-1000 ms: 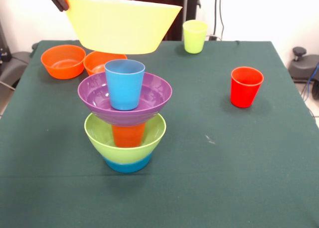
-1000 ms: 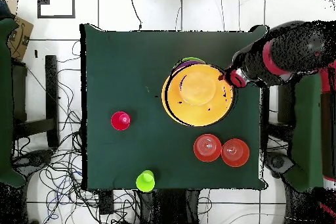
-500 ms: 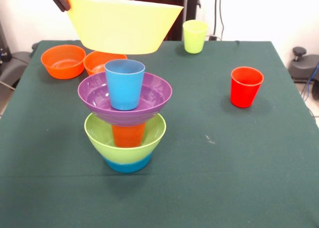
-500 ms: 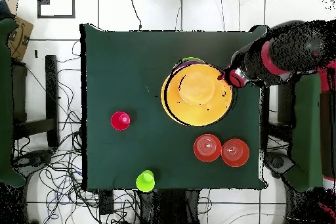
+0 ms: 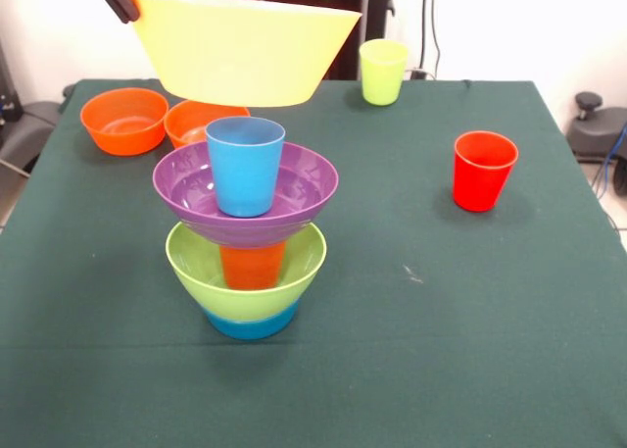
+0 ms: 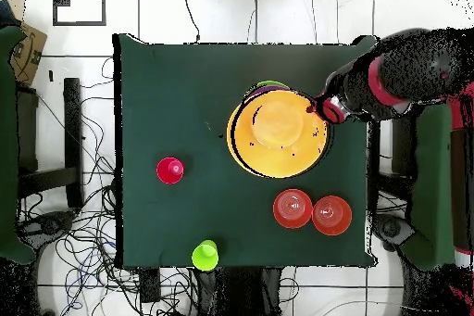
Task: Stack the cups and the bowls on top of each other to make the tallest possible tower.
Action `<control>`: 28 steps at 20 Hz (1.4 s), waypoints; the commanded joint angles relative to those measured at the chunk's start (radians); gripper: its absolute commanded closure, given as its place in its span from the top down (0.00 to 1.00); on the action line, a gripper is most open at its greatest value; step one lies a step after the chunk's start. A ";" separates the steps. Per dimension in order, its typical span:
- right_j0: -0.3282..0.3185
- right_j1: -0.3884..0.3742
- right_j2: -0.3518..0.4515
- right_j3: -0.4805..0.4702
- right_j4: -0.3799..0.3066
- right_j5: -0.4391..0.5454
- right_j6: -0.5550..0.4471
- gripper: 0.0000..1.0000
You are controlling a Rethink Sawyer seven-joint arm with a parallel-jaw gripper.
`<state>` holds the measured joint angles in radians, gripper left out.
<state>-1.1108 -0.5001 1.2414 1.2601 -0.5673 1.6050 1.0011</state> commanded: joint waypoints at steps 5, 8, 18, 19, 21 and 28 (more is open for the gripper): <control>0.056 0.050 -0.091 -0.013 -0.052 -0.031 -0.255 0.00; 0.059 0.050 -0.091 -0.015 -0.054 -0.034 -0.255 0.00; 0.066 0.052 -0.092 -0.026 -0.061 -0.039 -0.262 0.00; 0.067 0.053 -0.092 -0.028 -0.062 -0.041 -0.263 0.00; 0.068 0.053 -0.093 -0.029 -0.065 -0.043 -0.265 0.00; 0.078 0.065 -0.093 -0.055 -0.079 -0.044 -0.285 0.00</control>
<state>-1.0975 -0.4695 1.2414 1.2588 -0.5698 1.6050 1.0011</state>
